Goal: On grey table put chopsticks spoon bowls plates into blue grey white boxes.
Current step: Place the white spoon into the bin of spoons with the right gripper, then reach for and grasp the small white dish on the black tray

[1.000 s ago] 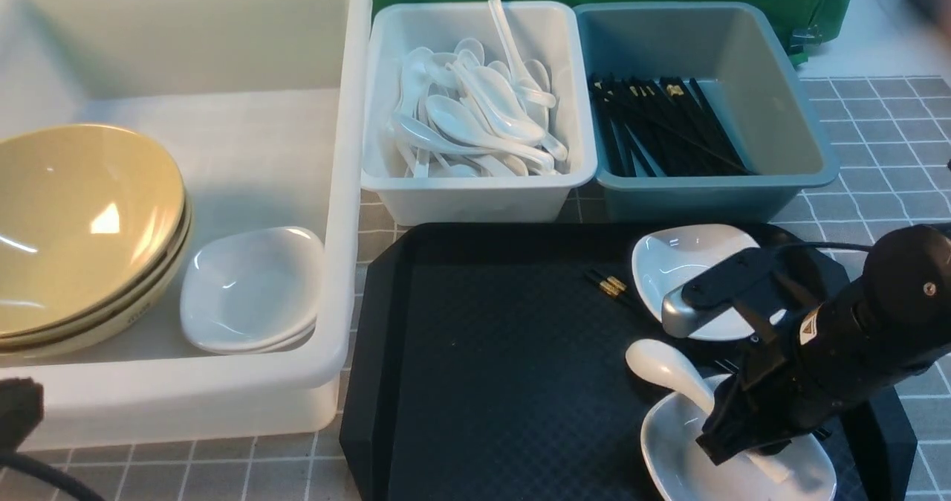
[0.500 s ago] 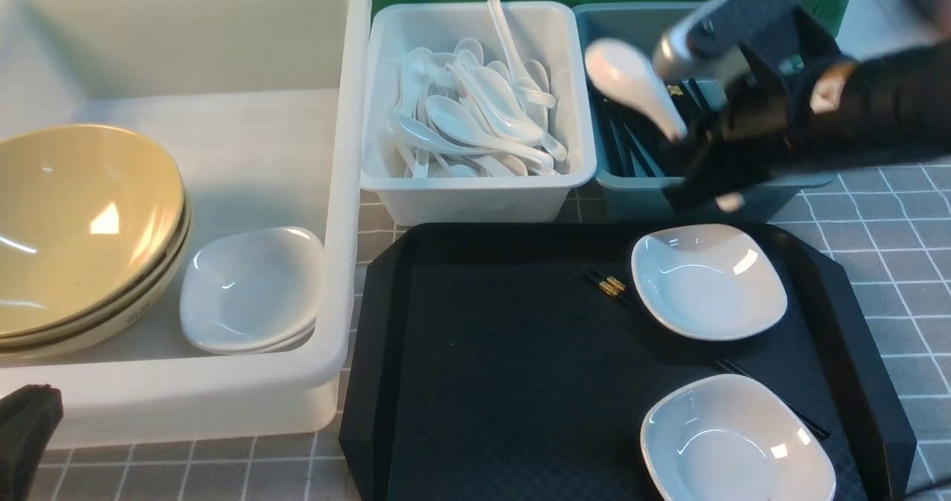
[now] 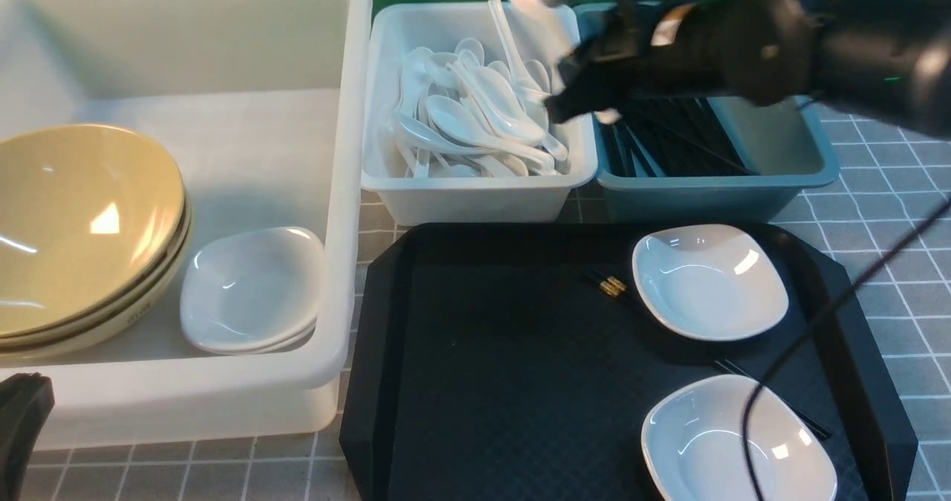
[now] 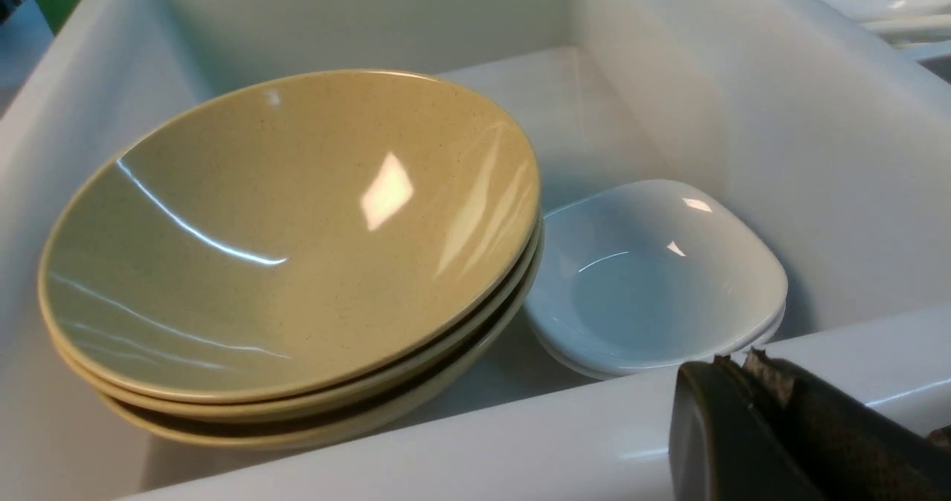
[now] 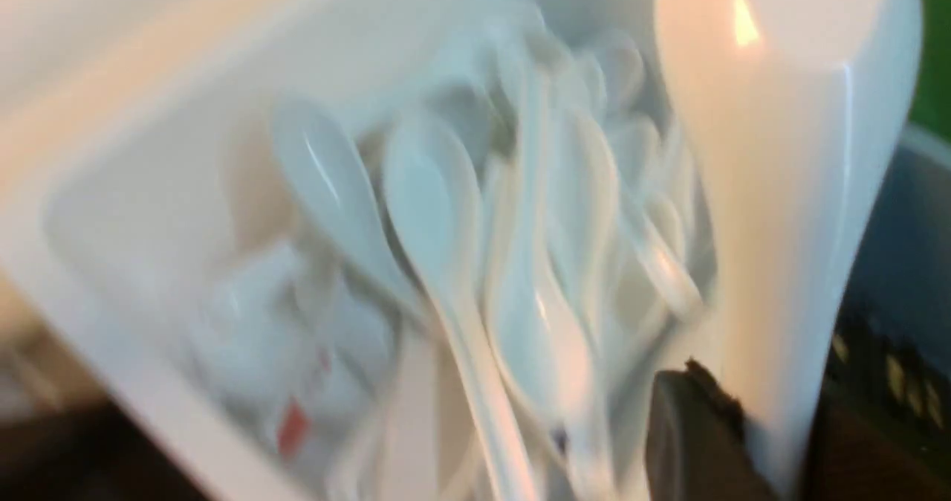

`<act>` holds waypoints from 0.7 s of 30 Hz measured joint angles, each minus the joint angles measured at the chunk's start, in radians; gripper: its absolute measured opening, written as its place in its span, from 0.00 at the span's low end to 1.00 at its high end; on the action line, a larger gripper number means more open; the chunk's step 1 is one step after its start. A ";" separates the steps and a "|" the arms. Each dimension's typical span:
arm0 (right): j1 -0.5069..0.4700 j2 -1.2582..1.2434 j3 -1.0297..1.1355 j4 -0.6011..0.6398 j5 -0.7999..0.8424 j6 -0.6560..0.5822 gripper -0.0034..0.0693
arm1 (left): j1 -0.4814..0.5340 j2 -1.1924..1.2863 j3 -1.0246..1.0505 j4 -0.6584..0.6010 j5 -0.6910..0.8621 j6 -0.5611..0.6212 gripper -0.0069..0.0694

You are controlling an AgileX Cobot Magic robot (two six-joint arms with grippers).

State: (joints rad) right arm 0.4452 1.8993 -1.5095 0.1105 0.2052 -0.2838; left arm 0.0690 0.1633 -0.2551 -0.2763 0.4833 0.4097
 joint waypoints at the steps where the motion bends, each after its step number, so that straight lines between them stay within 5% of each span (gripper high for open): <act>1: 0.003 0.024 -0.031 0.001 -0.005 0.007 0.30 | 0.000 0.000 0.000 0.000 0.000 0.000 0.08; 6: -0.006 0.105 -0.153 0.001 0.105 0.022 0.58 | 0.000 0.000 0.000 0.000 0.000 0.000 0.08; 10: -0.041 0.062 -0.242 -0.043 0.454 0.050 0.82 | 0.000 0.000 0.000 -0.002 0.000 0.000 0.08; 16: -0.131 -0.123 -0.090 -0.163 0.769 0.187 0.85 | 0.000 0.000 0.000 -0.002 0.000 -0.001 0.08; 21: -0.181 -0.316 0.307 -0.184 0.748 0.243 0.85 | 0.000 0.000 0.000 -0.003 -0.001 -0.001 0.08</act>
State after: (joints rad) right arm 0.2645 1.5837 -1.2028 -0.0739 0.9528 -0.0412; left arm 0.0690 0.1633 -0.2551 -0.2795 0.4822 0.4088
